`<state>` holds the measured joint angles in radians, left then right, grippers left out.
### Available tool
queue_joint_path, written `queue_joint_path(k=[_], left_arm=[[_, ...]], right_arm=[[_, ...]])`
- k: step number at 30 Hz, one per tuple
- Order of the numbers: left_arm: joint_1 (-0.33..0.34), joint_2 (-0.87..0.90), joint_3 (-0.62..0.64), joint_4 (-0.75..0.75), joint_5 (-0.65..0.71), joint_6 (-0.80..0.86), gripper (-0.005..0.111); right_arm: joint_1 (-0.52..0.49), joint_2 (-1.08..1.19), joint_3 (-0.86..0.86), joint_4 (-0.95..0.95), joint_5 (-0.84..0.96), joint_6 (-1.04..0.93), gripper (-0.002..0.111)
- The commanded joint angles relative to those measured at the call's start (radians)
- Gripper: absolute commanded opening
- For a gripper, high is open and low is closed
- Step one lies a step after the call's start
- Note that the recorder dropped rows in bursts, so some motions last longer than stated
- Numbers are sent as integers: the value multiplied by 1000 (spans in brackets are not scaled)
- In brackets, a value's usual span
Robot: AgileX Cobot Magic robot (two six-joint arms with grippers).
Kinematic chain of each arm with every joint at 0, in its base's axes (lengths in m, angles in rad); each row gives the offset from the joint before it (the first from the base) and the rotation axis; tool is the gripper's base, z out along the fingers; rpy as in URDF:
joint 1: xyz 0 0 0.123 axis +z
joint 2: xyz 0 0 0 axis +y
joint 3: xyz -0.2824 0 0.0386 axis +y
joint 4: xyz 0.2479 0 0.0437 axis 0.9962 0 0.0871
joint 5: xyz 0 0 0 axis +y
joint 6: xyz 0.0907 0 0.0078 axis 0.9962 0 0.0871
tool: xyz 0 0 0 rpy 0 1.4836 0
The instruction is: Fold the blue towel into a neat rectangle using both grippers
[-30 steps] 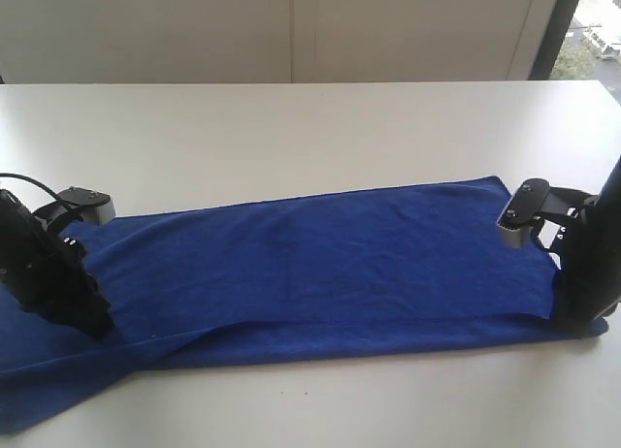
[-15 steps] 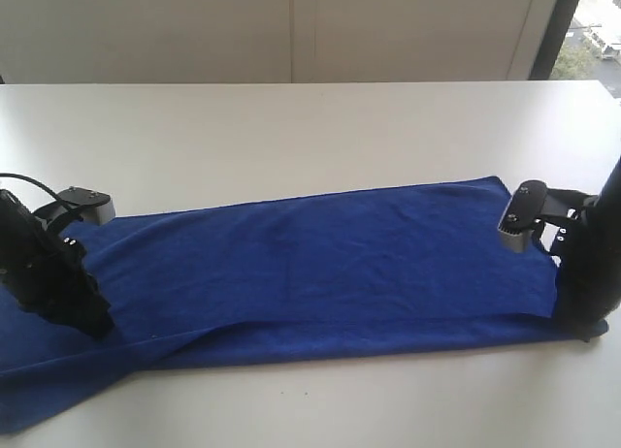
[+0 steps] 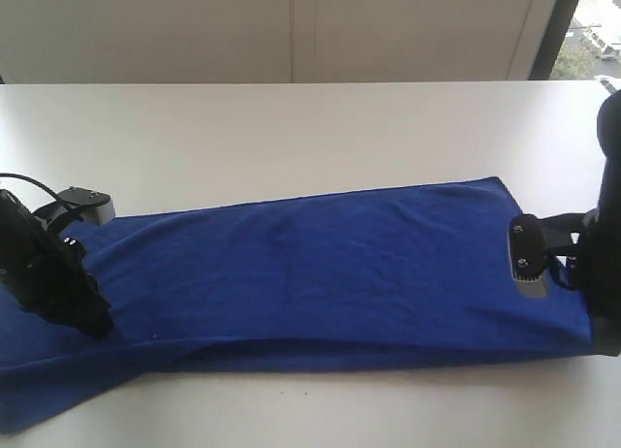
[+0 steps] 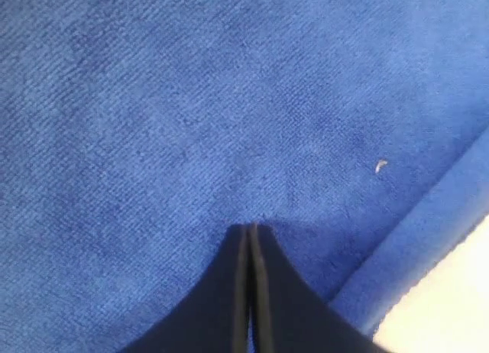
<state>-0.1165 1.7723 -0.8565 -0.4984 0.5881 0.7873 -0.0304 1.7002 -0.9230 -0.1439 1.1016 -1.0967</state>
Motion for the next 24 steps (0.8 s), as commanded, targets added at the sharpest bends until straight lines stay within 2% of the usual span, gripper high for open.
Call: queue_joint_path(k=[1,10,15,18,21,24], left_arm=[[-6,34,19,21,-22,-5,0],[-6,34,19,21,-20,-5,0],[-6,30,4,21,-11,-3,0],[-6,-1,-52,21,76,-3,0],[-6,-52,-101,-3,193,-3,0],[-6,-126,-102,-9,254,-6,0]], right_arm=[[1,-9,5,-55,111,81,0],[1,-9,18,-59,87,92,0],[1,-52,16,21,-163,379,0],[1,-91,16,118,-282,491,0],[1,-120,16,240,-365,500,0],[1,-125,14,361,-437,498,0]])
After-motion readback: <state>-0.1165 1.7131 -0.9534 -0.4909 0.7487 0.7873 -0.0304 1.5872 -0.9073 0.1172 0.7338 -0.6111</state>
